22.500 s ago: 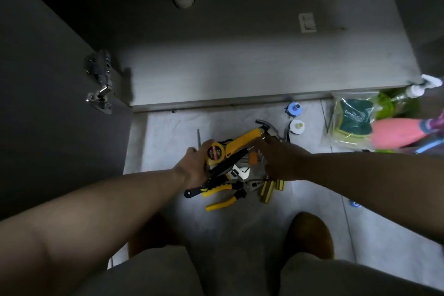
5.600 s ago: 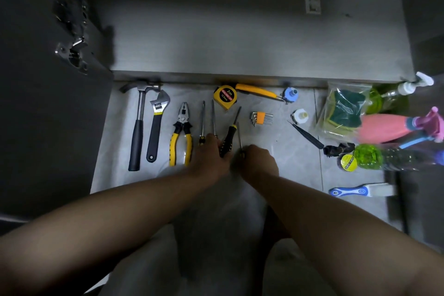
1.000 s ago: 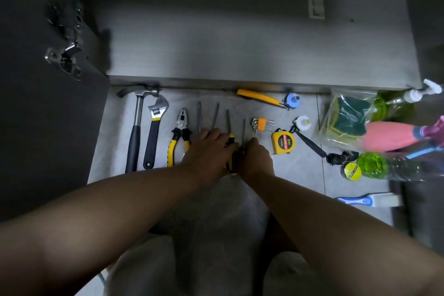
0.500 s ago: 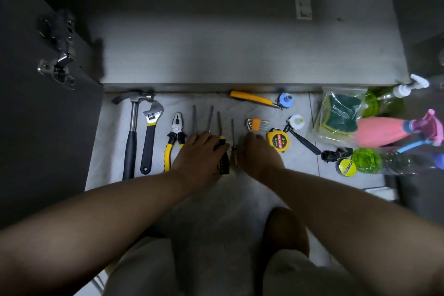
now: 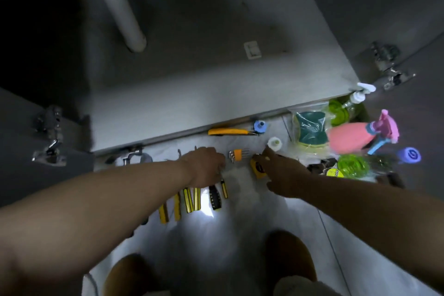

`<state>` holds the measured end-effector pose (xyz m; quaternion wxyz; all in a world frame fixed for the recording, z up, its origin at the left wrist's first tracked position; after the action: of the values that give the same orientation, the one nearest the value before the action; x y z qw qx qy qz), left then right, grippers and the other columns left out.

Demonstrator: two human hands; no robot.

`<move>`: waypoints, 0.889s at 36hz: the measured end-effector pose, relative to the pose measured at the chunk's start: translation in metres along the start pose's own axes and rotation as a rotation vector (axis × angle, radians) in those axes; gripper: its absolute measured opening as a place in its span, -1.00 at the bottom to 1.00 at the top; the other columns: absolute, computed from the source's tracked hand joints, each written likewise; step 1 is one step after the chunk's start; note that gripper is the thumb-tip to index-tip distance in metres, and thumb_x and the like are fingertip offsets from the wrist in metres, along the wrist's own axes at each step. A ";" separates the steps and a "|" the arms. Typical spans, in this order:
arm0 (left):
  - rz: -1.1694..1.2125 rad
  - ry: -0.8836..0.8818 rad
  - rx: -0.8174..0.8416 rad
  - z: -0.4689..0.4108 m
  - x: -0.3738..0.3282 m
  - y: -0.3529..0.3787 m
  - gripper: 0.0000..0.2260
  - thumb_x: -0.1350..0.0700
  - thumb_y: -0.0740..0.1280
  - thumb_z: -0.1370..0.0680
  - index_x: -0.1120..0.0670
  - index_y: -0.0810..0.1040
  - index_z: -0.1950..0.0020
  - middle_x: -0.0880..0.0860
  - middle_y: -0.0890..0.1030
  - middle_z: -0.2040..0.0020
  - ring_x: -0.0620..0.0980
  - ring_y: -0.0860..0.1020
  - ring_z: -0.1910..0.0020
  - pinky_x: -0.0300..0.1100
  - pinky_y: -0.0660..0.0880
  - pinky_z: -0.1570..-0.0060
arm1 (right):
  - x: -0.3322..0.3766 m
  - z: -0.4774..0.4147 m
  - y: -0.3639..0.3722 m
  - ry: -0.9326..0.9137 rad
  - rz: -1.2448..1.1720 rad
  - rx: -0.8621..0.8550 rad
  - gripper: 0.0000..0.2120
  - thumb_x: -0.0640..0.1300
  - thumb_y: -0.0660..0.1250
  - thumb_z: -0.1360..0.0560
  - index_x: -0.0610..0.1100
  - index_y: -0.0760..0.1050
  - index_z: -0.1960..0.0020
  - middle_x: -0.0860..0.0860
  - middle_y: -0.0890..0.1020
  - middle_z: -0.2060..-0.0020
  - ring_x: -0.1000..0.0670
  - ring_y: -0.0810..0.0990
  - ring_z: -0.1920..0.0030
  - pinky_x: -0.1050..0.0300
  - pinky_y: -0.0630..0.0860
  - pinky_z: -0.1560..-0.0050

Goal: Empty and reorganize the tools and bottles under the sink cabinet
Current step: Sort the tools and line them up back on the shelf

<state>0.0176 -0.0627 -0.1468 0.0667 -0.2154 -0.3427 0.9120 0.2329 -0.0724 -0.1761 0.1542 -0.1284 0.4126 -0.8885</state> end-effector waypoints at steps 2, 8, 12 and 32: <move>0.094 -0.026 -0.046 -0.013 -0.007 0.008 -0.60 0.03 0.31 -0.62 -0.07 0.42 -0.47 0.08 0.44 -0.28 0.09 0.48 -0.28 -0.03 0.47 -0.26 | 0.003 -0.003 0.011 0.031 -0.002 -0.108 -0.34 -0.14 0.37 -0.47 -0.05 0.21 -0.51 -0.12 0.25 -0.43 -0.21 0.58 -0.17 -0.08 0.59 0.05; 0.044 -0.033 -0.225 -0.049 -0.022 0.027 -0.41 0.19 0.29 -0.57 -0.05 0.25 -0.59 0.08 0.32 -0.46 0.12 0.36 -0.40 0.02 0.39 -0.35 | 0.006 -0.014 0.030 0.057 -0.143 -0.177 -0.32 -0.20 0.38 -0.45 -0.02 0.19 -0.49 -0.11 0.28 -0.39 -0.19 0.60 -0.07 -0.09 0.63 0.10; -0.113 -0.036 -0.308 -0.068 -0.029 0.031 -0.41 0.18 0.32 -0.55 -0.05 0.27 -0.57 0.09 0.34 -0.46 0.15 0.36 -0.39 0.03 0.36 -0.33 | 0.003 -0.017 0.032 0.034 -0.151 -0.201 -0.37 -0.16 0.32 -0.51 -0.04 0.19 -0.53 -0.13 0.31 -0.39 -0.21 0.61 -0.04 -0.08 0.61 0.10; -0.259 -0.161 -0.612 -0.063 0.003 0.015 -0.60 0.26 0.35 -0.48 0.07 0.49 -0.31 0.16 0.46 -0.29 0.21 0.50 -0.18 0.00 0.45 -0.03 | 0.008 -0.042 0.009 0.110 -0.154 -0.339 -0.50 -0.28 0.32 -0.53 -0.14 0.31 -0.43 -0.16 0.35 -0.34 -0.16 0.63 0.10 0.01 0.62 0.23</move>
<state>0.0424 -0.0362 -0.2001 0.0868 -0.1074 -0.6290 0.7650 0.2124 -0.0517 -0.2088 0.0390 -0.1353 0.5533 -0.8210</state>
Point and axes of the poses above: each hand's wrist, its own z-axis away from the middle knuckle, its own y-axis out of the palm, x = y × z, the point moved 4 cm from there along -z, towards the middle knuckle
